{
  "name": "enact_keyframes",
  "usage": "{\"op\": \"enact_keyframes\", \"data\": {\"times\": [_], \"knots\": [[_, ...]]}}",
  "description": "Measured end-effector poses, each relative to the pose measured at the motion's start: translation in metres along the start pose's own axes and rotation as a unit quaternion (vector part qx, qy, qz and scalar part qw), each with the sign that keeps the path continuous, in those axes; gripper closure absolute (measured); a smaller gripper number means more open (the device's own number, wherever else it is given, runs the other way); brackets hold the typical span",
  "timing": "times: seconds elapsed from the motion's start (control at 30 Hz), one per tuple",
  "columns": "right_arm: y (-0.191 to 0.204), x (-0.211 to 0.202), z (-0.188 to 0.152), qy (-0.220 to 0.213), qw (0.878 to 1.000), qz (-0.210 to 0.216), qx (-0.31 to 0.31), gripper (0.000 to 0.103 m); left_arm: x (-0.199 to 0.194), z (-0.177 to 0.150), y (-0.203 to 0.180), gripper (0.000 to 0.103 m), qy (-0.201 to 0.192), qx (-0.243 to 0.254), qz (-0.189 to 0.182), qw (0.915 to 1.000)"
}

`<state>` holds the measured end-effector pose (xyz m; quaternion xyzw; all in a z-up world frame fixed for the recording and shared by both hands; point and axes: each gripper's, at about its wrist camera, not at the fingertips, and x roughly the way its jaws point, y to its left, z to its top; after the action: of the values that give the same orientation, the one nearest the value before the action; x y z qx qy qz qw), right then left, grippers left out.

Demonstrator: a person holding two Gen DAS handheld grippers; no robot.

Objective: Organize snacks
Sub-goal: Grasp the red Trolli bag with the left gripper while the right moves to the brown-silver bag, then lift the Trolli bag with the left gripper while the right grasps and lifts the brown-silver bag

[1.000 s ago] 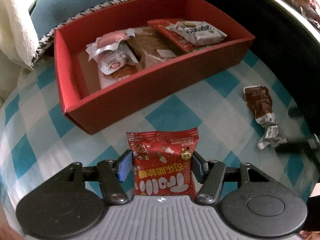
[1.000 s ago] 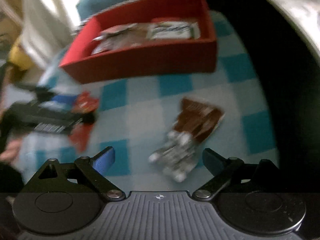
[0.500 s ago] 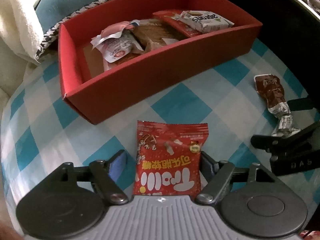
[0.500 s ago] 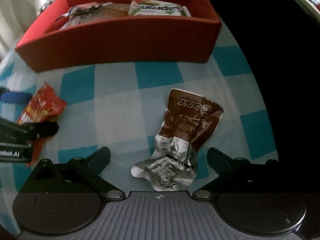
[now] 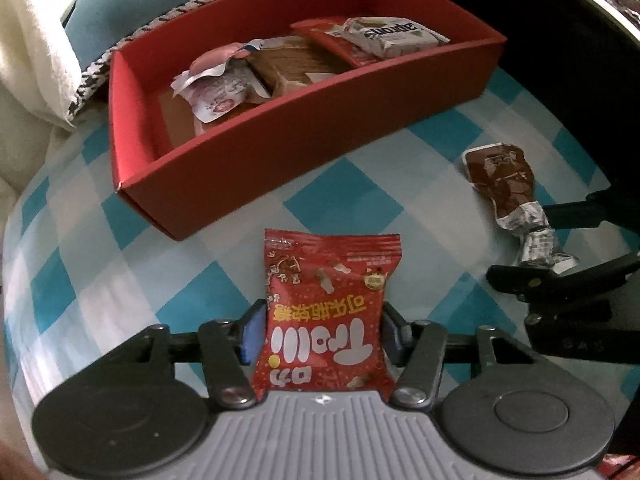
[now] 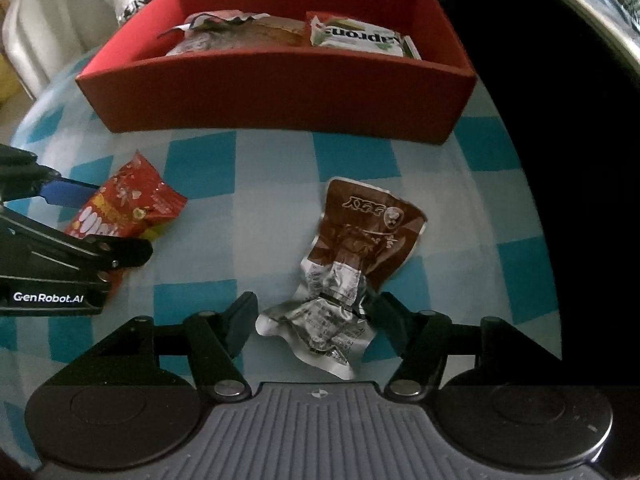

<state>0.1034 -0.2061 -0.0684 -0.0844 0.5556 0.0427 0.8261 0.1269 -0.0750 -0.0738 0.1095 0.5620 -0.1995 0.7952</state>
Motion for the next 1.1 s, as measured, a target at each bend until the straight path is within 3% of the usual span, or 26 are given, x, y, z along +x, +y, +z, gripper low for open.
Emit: {"op": "enact_keyframes", "data": {"times": [0.13, 0.8, 0.83, 0.87, 1.0, 1.1], "knots": [[-0.007, -0.019, 0.006, -0.027, 0.999, 0.019, 0.018, 0.032, -0.006, 0.005, 0.006, 0.055, -0.002, -0.023, -0.029, 0.9993], [-0.022, -0.050, 0.043, -0.106, 0.992, 0.044, 0.056, 0.033, -0.058, 0.027, 0.014, 0.055, -0.089, -0.047, -0.035, 0.9943], [-0.022, -0.052, 0.045, -0.111, 0.991, 0.045, 0.057, 0.034, -0.061, 0.028, 0.015, 0.055, -0.095, -0.050, -0.034, 0.9937], [-0.023, -0.055, 0.047, -0.118, 0.990, 0.047, 0.058, 0.044, -0.063, 0.030, 0.017, 0.055, -0.101, -0.053, -0.031, 0.9930], [-0.025, -0.063, 0.055, -0.133, 0.987, 0.055, 0.064, 0.052, -0.071, 0.036, 0.022, 0.055, -0.119, -0.060, -0.019, 0.9909], [-0.026, -0.054, 0.059, -0.119, 0.989, 0.051, 0.066, 0.053, -0.071, 0.038, 0.026, 0.055, -0.120, -0.069, -0.019, 0.9902]]}}
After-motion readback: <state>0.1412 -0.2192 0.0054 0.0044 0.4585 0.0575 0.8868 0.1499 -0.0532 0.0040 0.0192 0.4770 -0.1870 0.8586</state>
